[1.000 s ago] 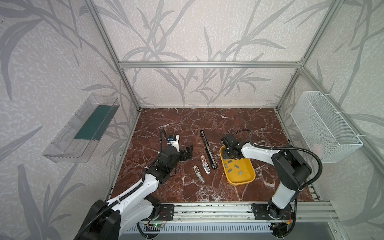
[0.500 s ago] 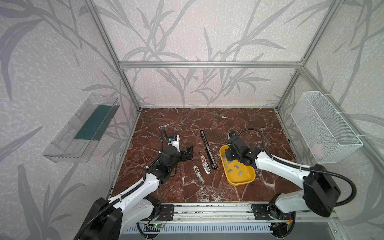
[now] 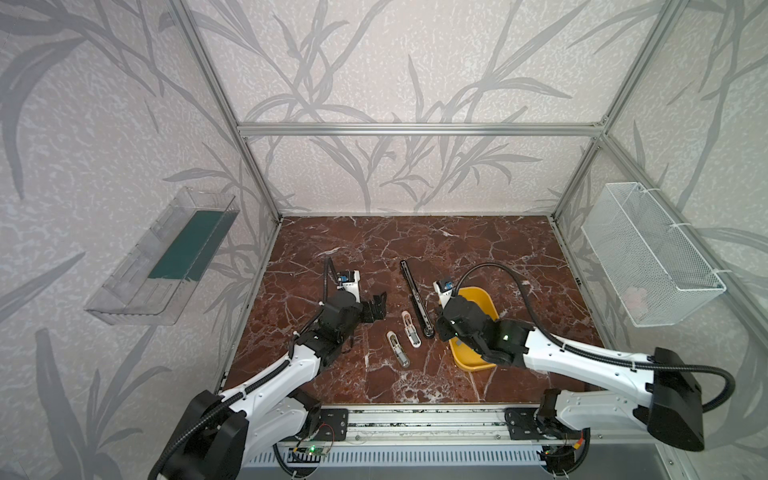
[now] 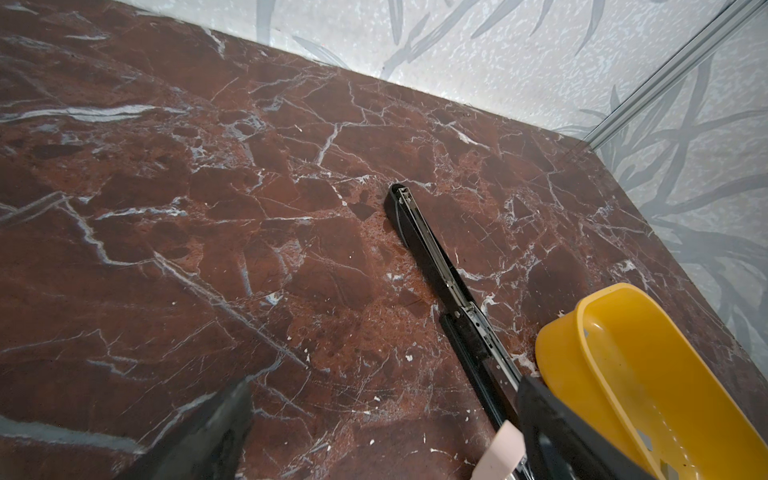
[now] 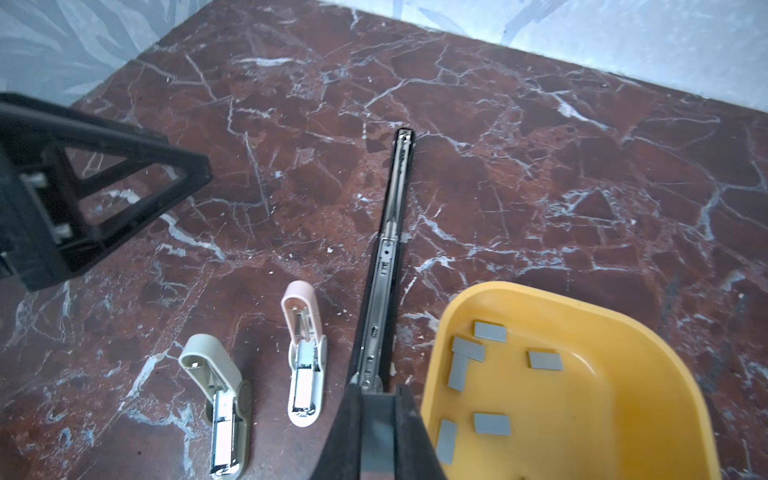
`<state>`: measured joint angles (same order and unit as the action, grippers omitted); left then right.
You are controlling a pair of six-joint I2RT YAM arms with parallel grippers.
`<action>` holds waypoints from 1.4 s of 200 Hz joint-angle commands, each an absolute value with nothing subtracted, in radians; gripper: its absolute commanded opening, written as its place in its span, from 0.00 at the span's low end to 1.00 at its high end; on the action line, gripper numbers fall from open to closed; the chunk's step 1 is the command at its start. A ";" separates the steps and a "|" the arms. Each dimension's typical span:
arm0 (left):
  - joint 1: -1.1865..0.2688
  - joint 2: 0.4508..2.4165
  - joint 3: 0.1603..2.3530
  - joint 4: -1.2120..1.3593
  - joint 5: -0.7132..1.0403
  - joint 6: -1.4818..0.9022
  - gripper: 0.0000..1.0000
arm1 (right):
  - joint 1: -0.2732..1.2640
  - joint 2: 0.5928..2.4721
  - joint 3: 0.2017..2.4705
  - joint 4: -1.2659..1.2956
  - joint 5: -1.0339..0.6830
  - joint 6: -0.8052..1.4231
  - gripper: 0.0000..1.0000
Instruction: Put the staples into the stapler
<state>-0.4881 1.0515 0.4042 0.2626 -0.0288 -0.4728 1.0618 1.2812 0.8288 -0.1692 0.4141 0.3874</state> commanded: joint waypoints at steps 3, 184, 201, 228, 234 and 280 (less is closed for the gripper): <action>-0.484 1.072 0.429 0.284 -0.031 -0.487 0.99 | 1.106 1.342 0.873 -0.131 0.441 0.385 0.10; -0.482 1.048 0.427 0.250 -0.044 -0.492 0.99 | 1.048 1.602 0.897 -0.045 0.447 0.458 0.09; -0.481 1.033 0.421 0.248 -0.053 -0.487 0.99 | 1.032 1.616 0.900 -0.051 0.411 0.460 0.09; -0.481 1.020 0.418 0.246 -0.059 -0.483 0.99 | 1.032 1.624 0.910 -0.065 0.415 0.440 0.10; -0.481 1.020 0.419 0.245 -0.060 -0.481 0.99 | 1.032 1.624 0.909 -0.065 0.411 0.440 0.10; -0.482 1.022 0.422 0.239 -0.064 -0.475 0.99 | 0.972 1.608 0.888 -0.044 0.369 0.399 0.10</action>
<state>-0.4831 1.0344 0.4046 0.2493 -0.0406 -0.4892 0.9909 1.6188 0.8963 -0.0513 0.3912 0.4248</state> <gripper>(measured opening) 0.991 0.136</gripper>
